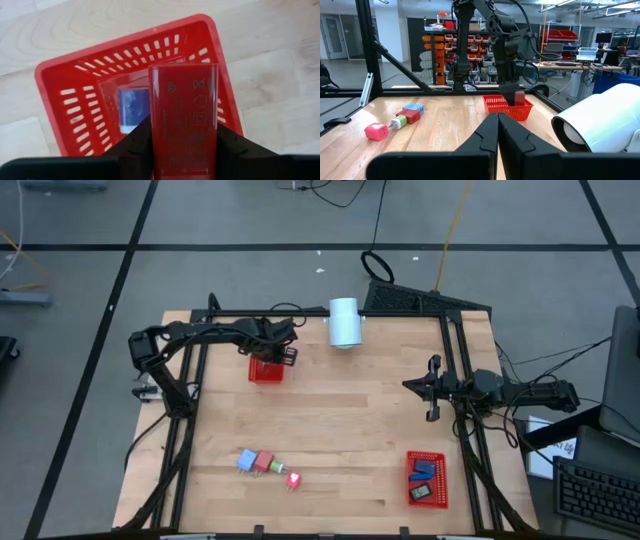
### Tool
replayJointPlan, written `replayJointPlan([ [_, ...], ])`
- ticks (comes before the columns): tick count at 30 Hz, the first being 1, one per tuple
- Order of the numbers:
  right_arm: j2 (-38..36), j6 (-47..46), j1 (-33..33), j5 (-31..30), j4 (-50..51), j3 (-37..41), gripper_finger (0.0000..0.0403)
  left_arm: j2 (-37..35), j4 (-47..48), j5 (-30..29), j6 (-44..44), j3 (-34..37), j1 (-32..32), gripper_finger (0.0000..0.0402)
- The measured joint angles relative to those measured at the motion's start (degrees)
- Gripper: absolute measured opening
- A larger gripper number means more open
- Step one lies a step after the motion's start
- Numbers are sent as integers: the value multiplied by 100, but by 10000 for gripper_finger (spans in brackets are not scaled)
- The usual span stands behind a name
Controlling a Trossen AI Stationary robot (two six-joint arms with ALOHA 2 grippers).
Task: Pick & Place Office items
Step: Put the top red charger adapter into the top red bin
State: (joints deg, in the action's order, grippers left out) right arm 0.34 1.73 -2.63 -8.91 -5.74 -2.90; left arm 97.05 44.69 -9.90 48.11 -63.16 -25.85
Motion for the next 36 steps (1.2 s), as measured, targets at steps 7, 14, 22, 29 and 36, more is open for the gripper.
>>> replayJointPlan([
  [7, 0, 0, 2, 0, 0, 0, 0, 42, -79, 88, 63, 0, 25, 134],
  [14, 0, 1, 1, 0, 0, 0, 0, 40, -173, 71, 138, 0, 26, 121],
  [22, 0, 1, 0, 0, 0, 0, 0, 40, -173, 79, 159, 0, 26, 132],
  [29, 0, 0, 1, 0, 0, 0, 0, 39, -172, 80, 204, 0, 26, 120],
  [36, 0, 0, 2, 0, 0, 1, 0, 38, -180, 94, 255, 132, 26, 128],
])
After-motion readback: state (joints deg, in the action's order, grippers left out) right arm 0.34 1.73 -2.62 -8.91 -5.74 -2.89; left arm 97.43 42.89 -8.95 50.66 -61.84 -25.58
